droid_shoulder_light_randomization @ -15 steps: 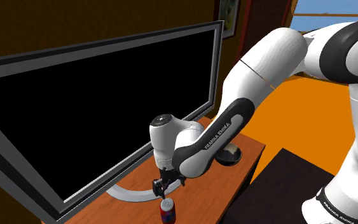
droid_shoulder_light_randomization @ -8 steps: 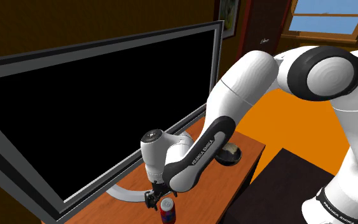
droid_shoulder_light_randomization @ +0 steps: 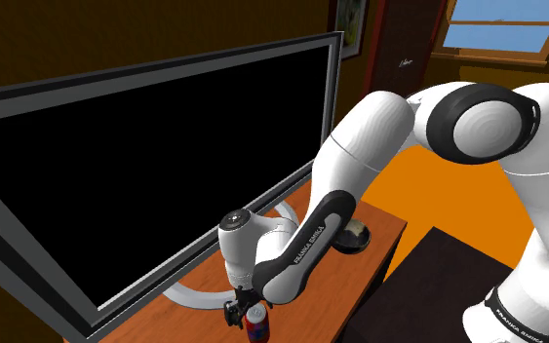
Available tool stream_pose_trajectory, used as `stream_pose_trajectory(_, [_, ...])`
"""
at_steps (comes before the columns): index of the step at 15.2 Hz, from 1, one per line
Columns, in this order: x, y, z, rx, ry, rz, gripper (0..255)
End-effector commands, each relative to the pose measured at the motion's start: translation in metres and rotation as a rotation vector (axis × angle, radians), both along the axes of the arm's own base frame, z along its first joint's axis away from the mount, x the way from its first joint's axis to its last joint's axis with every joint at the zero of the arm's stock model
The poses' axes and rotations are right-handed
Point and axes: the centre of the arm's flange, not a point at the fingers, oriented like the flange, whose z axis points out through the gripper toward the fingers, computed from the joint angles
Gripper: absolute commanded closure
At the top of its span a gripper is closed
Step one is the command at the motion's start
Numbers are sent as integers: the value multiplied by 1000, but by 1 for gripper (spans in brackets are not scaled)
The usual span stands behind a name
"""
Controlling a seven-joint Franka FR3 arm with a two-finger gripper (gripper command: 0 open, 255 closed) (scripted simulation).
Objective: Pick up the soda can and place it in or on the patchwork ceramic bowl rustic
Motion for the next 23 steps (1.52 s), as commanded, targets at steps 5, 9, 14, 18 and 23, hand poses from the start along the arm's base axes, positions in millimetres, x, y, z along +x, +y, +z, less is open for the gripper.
stream_pose_trajectory(5, [0, 0, 0, 0, 0, 0, 255])
stream_pose_trajectory(9, [0, 0, 0, 0, 0, 0, 255])
stream_pose_trajectory(14, [0, 0, 0, 0, 0, 0, 255])
stream_pose_trajectory(18, [0, 0, 21, 0, 0, 0, 255])
stream_pose_trajectory(23, [0, 0, 47, 0, 0, 0, 255])
